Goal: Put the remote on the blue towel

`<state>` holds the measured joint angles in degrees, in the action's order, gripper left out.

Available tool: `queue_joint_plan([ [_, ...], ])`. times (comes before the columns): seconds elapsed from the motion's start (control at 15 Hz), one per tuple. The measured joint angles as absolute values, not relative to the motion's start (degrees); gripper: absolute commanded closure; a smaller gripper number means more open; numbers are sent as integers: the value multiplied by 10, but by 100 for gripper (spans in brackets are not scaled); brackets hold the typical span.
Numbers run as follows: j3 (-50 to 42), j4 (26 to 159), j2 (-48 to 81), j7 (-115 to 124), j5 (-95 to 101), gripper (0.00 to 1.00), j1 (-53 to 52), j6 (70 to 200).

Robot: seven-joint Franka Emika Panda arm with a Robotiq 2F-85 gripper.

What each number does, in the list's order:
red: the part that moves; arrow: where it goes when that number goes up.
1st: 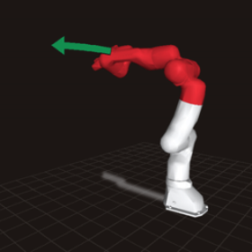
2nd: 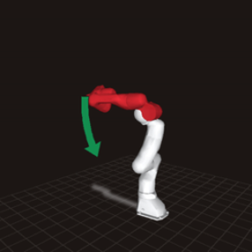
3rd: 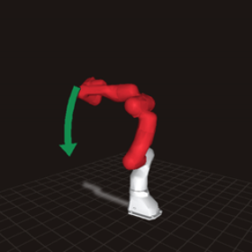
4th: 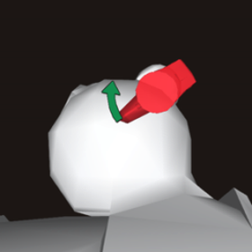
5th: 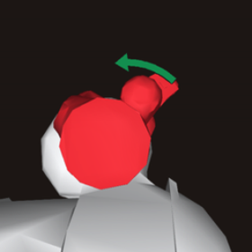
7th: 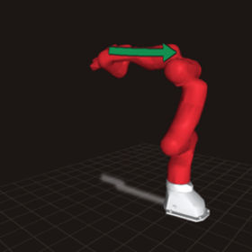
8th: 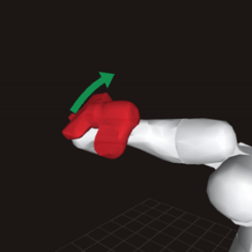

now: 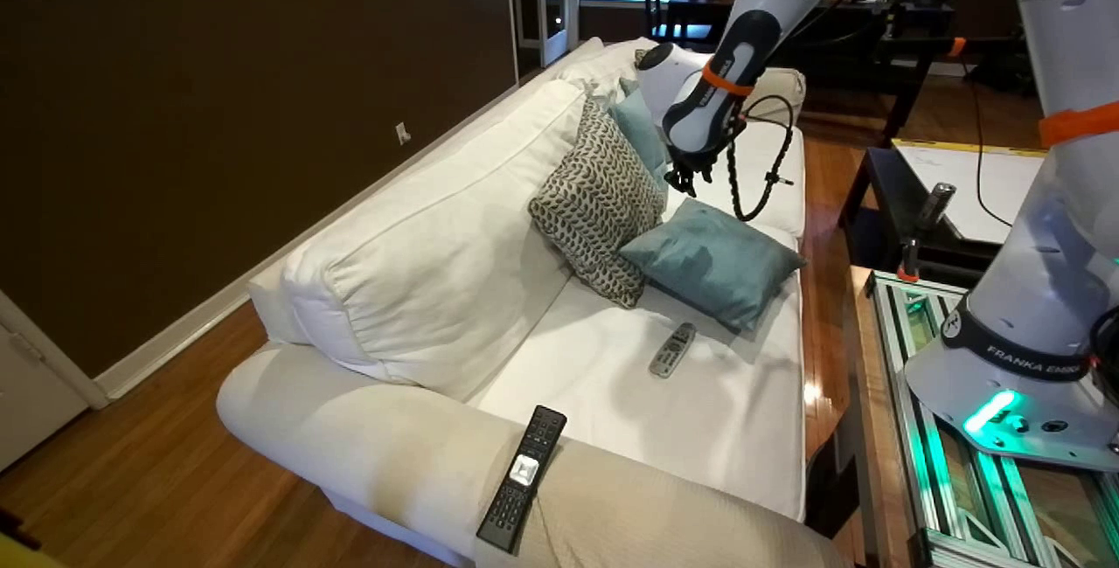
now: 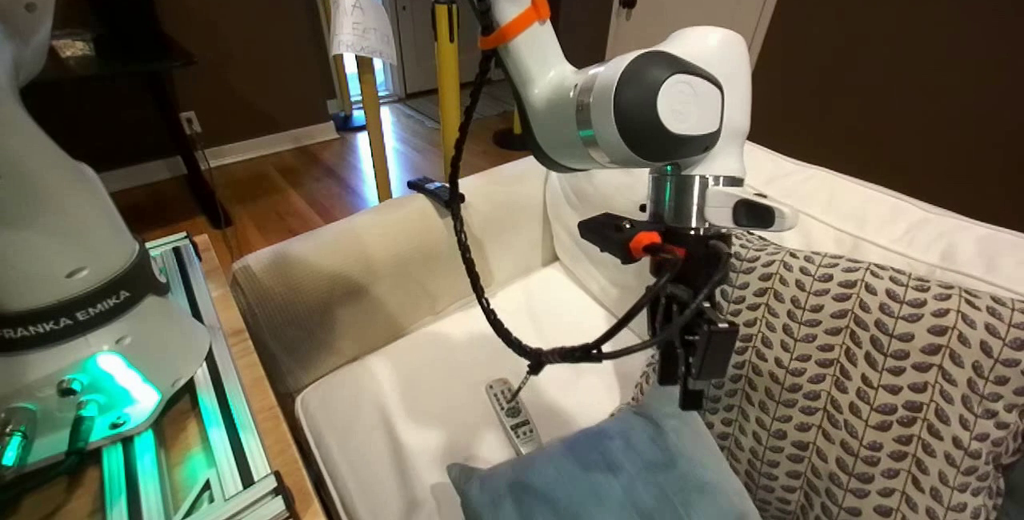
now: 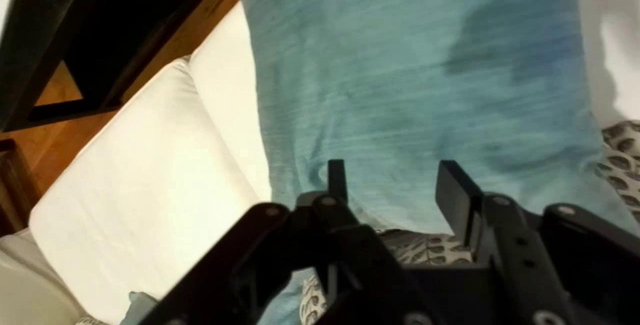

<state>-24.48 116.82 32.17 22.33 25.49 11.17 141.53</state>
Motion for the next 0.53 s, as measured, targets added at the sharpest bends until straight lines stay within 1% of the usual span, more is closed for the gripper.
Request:
queue_joint_plan([
  [0.07,-232,1169,318,215,223,10,117,1419],
  [0.13,-217,1171,313,205,189,1,122,1419],
  [0.2,-203,1175,308,199,155,0,126,1419],
  [0.53,-137,1216,279,178,-12,0,137,1419],
])
